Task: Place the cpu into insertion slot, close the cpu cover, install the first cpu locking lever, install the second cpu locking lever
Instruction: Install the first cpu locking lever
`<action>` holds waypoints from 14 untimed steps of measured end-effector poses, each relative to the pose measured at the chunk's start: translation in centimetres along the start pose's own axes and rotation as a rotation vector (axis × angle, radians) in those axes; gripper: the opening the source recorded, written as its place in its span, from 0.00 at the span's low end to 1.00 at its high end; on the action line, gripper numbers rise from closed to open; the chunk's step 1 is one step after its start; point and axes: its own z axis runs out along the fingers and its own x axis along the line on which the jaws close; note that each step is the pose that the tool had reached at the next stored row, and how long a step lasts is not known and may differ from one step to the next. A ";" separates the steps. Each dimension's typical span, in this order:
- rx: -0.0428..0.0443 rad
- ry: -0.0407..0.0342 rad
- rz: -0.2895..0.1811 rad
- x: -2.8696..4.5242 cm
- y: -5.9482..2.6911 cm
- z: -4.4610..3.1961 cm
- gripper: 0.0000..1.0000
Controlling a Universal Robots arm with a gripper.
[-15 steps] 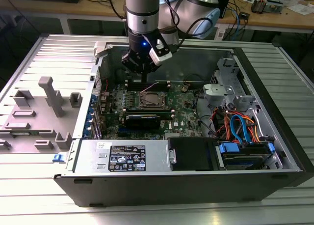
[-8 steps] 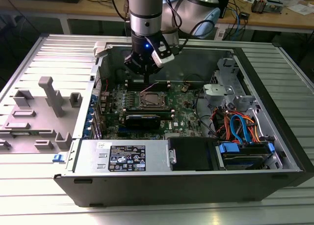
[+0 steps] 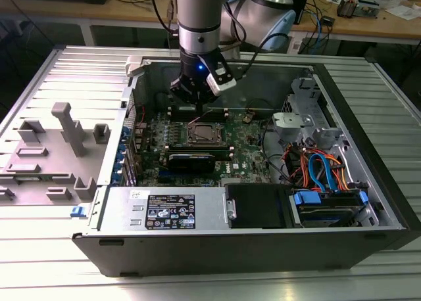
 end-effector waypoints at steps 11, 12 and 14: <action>-0.0025 -0.0001 0.000 -0.43 0.34 0.69 0.11; -0.0027 -0.0002 0.000 -0.46 0.36 0.72 0.11; -0.0023 0.0000 0.000 -0.46 0.35 0.71 0.11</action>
